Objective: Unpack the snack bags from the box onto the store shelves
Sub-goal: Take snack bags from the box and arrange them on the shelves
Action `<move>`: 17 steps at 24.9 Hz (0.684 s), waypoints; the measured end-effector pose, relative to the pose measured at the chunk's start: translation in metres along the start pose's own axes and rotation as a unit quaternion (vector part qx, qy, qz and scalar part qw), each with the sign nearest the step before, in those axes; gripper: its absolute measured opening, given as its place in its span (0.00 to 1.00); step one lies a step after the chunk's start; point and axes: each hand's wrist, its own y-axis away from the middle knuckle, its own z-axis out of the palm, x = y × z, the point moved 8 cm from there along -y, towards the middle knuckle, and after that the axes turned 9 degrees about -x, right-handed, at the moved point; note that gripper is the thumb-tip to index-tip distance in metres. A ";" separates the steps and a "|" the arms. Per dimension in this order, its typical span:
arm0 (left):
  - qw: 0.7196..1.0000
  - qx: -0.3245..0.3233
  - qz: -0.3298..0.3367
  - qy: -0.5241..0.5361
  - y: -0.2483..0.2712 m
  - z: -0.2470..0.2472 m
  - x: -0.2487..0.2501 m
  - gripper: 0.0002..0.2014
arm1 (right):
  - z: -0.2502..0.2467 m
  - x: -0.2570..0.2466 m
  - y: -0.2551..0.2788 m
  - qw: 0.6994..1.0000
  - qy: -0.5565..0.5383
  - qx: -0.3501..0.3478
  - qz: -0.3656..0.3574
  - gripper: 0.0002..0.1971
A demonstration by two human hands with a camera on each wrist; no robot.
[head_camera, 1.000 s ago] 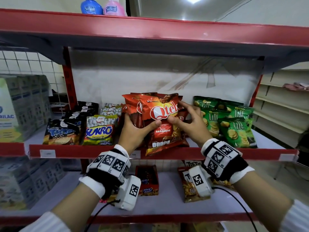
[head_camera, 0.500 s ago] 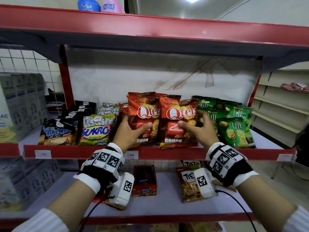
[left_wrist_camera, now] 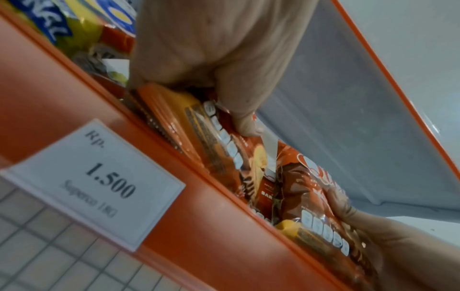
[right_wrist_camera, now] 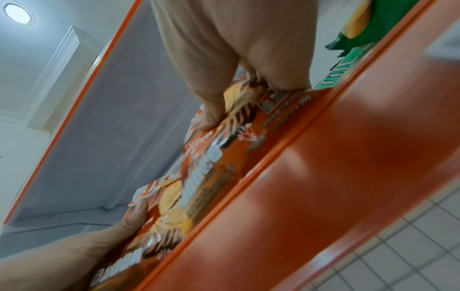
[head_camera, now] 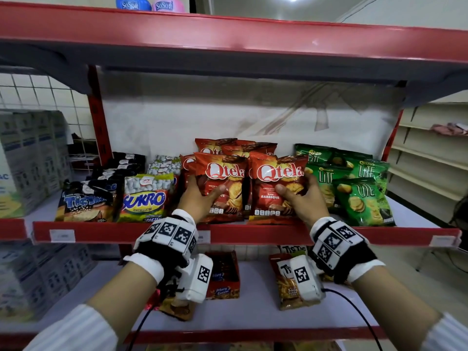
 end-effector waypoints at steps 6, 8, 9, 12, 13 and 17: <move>0.999 0.010 0.005 0.038 -0.014 0.010 -0.005 0.43 | 0.013 0.005 -0.013 0.999 0.035 -0.001 0.000 0.43; 0.998 0.012 -0.002 0.059 -0.016 0.010 -0.010 0.45 | 0.014 0.011 -0.016 0.999 0.040 -0.012 0.013 0.44; 0.998 0.014 -0.009 0.067 -0.016 0.011 -0.013 0.46 | 0.014 0.015 -0.015 0.999 0.041 -0.021 0.025 0.45; 0.996 0.018 -0.012 0.092 -0.012 0.013 -0.016 0.47 | 0.017 0.029 -0.011 0.996 0.017 -0.047 0.071 0.49; 0.995 0.024 -0.002 0.098 -0.009 0.013 -0.014 0.47 | 0.017 0.031 -0.010 0.995 -0.001 -0.048 0.084 0.50; 0.990 0.065 0.073 0.098 0.004 0.003 0.000 0.50 | 0.015 0.025 -0.006 0.994 -0.056 -0.039 0.086 0.53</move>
